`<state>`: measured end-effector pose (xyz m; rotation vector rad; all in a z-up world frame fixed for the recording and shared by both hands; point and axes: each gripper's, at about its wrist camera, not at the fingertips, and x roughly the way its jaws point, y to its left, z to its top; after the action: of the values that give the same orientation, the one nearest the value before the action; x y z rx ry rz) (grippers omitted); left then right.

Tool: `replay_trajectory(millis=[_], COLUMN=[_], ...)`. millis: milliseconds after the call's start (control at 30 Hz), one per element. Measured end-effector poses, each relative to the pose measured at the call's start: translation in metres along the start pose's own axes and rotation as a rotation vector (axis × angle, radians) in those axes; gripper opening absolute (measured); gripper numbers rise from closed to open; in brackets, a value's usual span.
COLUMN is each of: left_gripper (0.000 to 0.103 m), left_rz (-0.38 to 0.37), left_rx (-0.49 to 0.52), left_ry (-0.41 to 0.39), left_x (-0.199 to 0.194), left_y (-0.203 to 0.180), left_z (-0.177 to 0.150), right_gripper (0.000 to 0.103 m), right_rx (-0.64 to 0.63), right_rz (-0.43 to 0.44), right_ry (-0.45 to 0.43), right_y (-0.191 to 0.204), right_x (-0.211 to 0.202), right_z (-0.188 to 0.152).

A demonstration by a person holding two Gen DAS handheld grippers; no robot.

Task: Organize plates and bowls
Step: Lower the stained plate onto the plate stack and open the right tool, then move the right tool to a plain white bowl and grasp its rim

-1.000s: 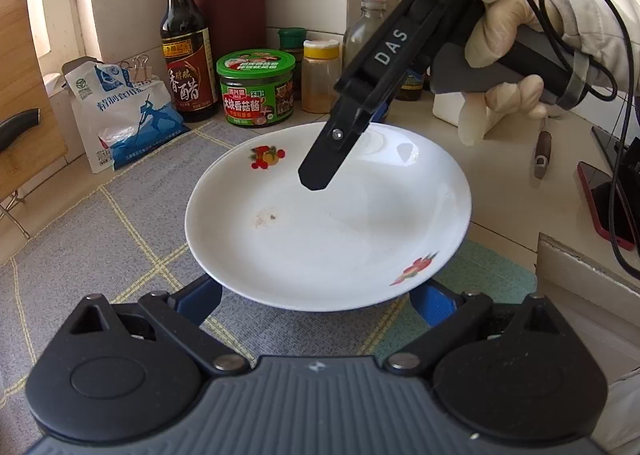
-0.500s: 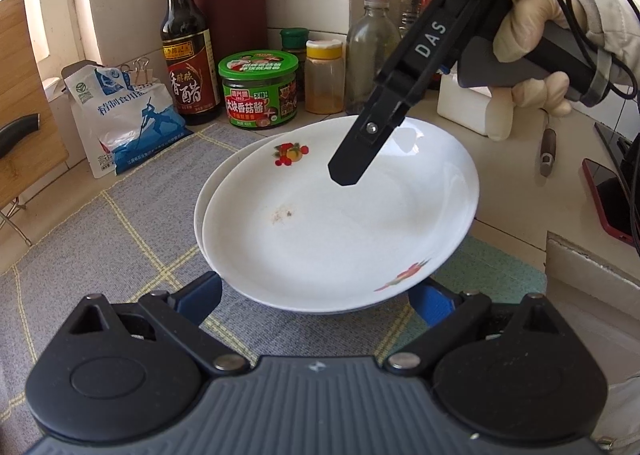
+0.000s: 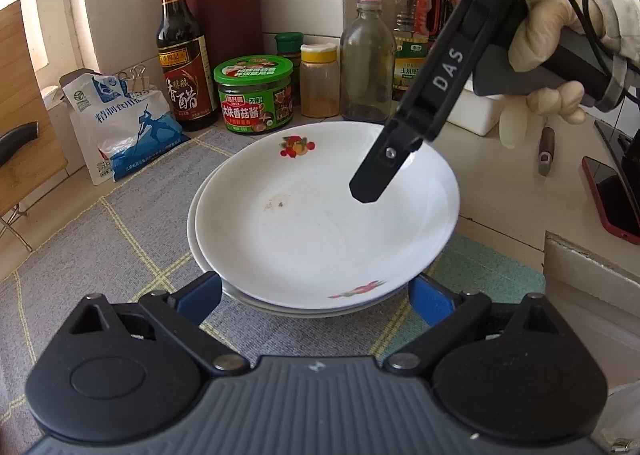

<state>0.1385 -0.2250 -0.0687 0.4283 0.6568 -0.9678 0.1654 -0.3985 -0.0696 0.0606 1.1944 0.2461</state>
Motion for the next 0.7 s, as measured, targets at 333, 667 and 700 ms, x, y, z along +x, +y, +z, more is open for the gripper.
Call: replay_trajectory(millis=[333, 667, 700], left_gripper=[0.099, 0.1, 0.1], left_rz=[0.053, 0.233, 0.252], left_rx=[-0.044, -0.179, -0.194], left_ry=[-0.045, -0.055, -0.053], left_x=[-0.028, -0.078, -0.083], left_y=[-0.003, -0.01, -0.011], left_z=[-0.005, -0.027, -0.031], right_gripper=[0.103, 0.103, 0.103], right_rx=[-0.121, -0.216, -0.237], right_rz=[-0.055, 0.046, 0.049], right_ry=[-0.087, -0.184, -0.19], right_y=[0.038, 0.09, 0.099], right_x=[-0.019, -0.013, -0.009], right_z=[-0.003, 0.004, 0.003])
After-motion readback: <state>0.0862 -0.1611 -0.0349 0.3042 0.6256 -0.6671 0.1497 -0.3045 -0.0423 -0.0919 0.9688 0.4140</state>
